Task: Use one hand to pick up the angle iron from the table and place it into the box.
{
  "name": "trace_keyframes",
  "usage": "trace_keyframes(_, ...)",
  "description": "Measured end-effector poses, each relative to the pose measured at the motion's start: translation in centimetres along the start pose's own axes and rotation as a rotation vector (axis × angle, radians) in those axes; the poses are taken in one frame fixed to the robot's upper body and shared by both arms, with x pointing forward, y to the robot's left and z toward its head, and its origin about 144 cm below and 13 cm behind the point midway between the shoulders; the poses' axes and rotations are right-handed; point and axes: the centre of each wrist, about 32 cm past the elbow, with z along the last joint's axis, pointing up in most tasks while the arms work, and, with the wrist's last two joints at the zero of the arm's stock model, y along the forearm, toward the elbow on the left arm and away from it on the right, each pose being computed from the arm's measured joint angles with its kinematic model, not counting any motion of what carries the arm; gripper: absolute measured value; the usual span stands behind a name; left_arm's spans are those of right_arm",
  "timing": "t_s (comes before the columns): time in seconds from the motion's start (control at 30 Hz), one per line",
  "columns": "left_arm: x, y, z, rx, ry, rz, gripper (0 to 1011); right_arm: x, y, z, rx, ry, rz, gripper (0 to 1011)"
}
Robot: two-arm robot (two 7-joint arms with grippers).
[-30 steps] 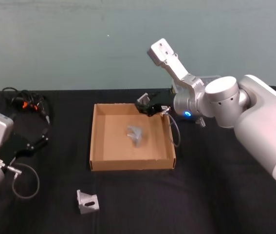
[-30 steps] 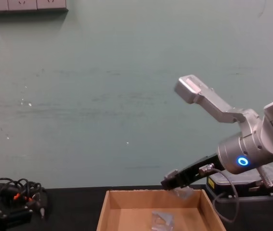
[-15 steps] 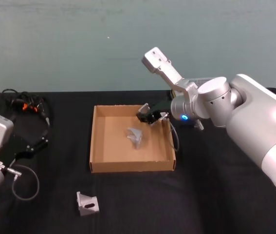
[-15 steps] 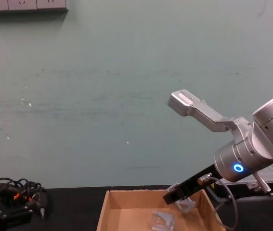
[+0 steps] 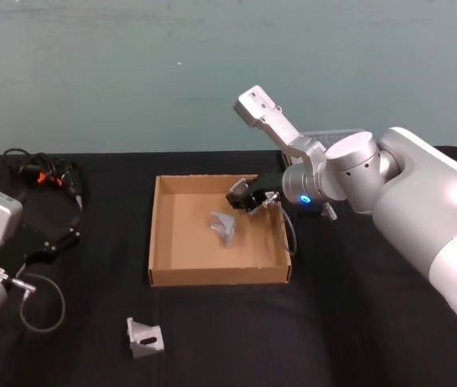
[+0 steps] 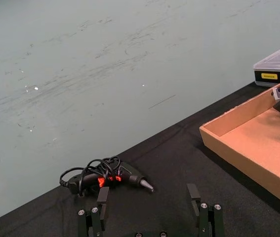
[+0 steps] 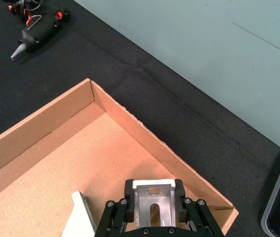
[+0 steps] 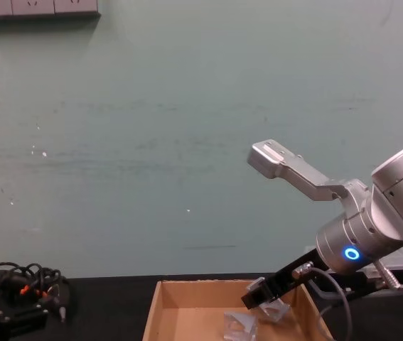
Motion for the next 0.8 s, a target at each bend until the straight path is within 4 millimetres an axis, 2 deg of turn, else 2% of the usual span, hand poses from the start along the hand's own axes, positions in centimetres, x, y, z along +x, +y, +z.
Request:
trace_keyframes(0.17,0.00,0.00,0.00,0.000,0.000,0.000,1000,-0.01,-0.02,0.05,0.002,-0.001,0.000,491)
trace_keyframes(0.53,0.00,0.00,0.00,0.000,0.000,0.000,1000,-0.01,-0.04,0.08,0.004,-0.002,0.000,853)
trace_keyframes(0.67,0.00,0.00,0.00,0.000,0.000,0.000,1000,-0.02,-0.04,0.07,0.004,-0.002,0.000,956)
trace_keyframes(0.8,0.00,0.00,0.00,0.000,0.000,0.000,1000,-0.02,-0.05,0.07,0.004,-0.002,0.000,1000)
